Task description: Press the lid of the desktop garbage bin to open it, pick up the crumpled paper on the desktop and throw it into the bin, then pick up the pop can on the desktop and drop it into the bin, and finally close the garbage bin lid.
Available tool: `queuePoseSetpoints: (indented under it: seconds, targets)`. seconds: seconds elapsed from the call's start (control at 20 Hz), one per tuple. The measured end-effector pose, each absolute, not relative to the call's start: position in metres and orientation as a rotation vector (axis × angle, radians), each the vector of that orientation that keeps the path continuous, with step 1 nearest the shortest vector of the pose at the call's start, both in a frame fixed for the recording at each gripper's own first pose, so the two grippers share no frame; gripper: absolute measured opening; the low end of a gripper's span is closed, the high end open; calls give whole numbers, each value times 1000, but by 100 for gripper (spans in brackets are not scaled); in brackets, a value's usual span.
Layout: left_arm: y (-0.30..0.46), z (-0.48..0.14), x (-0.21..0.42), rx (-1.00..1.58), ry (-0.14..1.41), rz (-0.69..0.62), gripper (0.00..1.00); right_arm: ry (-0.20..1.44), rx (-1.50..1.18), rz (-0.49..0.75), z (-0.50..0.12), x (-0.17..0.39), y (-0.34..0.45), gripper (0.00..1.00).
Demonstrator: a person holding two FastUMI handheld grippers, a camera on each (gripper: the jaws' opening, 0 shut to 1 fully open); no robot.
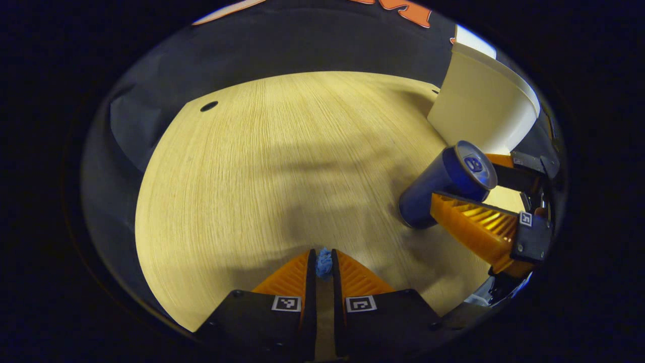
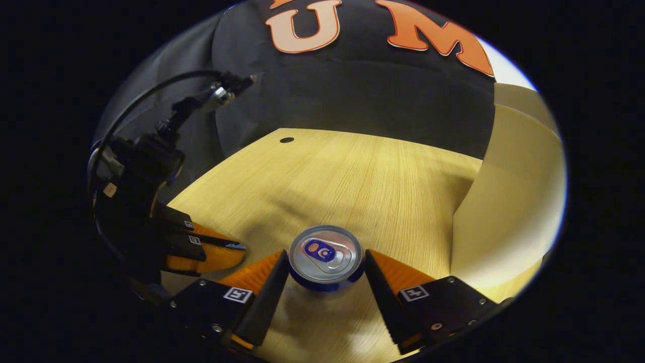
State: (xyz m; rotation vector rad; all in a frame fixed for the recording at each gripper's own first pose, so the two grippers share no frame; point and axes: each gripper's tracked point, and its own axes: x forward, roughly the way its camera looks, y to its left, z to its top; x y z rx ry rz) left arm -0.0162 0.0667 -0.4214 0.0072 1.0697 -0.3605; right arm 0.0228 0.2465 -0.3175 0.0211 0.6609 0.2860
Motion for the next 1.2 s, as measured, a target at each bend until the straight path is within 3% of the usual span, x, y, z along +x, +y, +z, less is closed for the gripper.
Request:
queuePoseSetpoints:
  seconds: [0.05,0.7,1.2]
  targets:
    - [67,-416,-10,6,1053,-366,17,662,30,285,-315,21,248,81]
    - [68,-357,21,-39,882,-367,18,650,38,198,-282,0,203,80]
    - [-12,-250,53,-49,642,-436,18,617,40,135,-258,-32,131,80]
